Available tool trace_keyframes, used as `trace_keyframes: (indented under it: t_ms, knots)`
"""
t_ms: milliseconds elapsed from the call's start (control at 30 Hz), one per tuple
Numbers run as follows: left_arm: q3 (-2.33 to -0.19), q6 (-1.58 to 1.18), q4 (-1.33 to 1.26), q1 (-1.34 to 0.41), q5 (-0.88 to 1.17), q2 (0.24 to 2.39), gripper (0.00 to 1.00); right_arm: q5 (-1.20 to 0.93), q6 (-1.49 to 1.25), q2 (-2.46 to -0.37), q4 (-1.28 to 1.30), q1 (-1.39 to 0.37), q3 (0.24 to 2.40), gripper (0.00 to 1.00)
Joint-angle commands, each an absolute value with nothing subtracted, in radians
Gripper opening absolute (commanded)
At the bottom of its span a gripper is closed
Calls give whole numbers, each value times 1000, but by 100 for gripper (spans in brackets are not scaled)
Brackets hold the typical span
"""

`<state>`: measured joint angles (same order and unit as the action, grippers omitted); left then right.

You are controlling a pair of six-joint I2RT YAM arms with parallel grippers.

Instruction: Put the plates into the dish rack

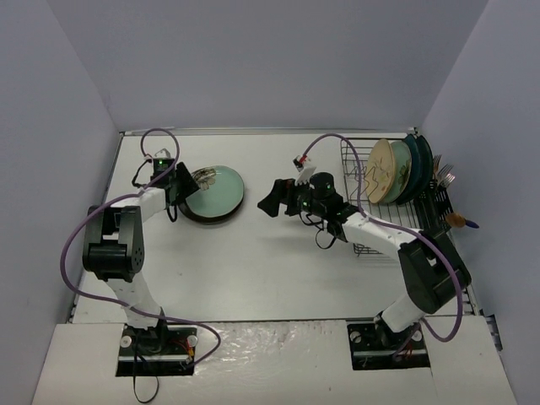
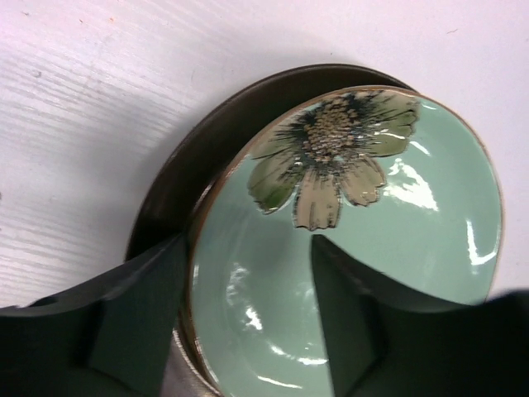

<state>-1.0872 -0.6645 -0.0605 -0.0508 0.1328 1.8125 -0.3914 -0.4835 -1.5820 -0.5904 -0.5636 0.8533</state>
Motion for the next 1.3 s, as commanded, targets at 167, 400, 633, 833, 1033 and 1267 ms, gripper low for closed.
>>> trace_keyframes:
  t_ms: [167, 400, 633, 833, 1033, 1267]
  knots:
    - [-1008, -643, -31, -95, 258, 1856, 36, -249, -623, -1740, -744, -593, 984, 100]
    - [-974, -640, -69, -128, 285, 1842, 22, -205, -664, -1832, -743, -613, 1048, 100]
    - [-947, -636, -81, -144, 302, 1796, 12, -185, -673, -1887, -750, -614, 1070, 100]
    - [-940, -621, -92, -164, 319, 1773, 10, -195, -686, -1937, -768, -612, 1092, 100]
    - [-923, -623, -108, -173, 341, 1764, 10, -195, -691, -1988, -762, -611, 1139, 99]
    - [-913, -624, -123, -182, 362, 1759, 9, -204, -707, -2033, -783, -604, 1161, 90]
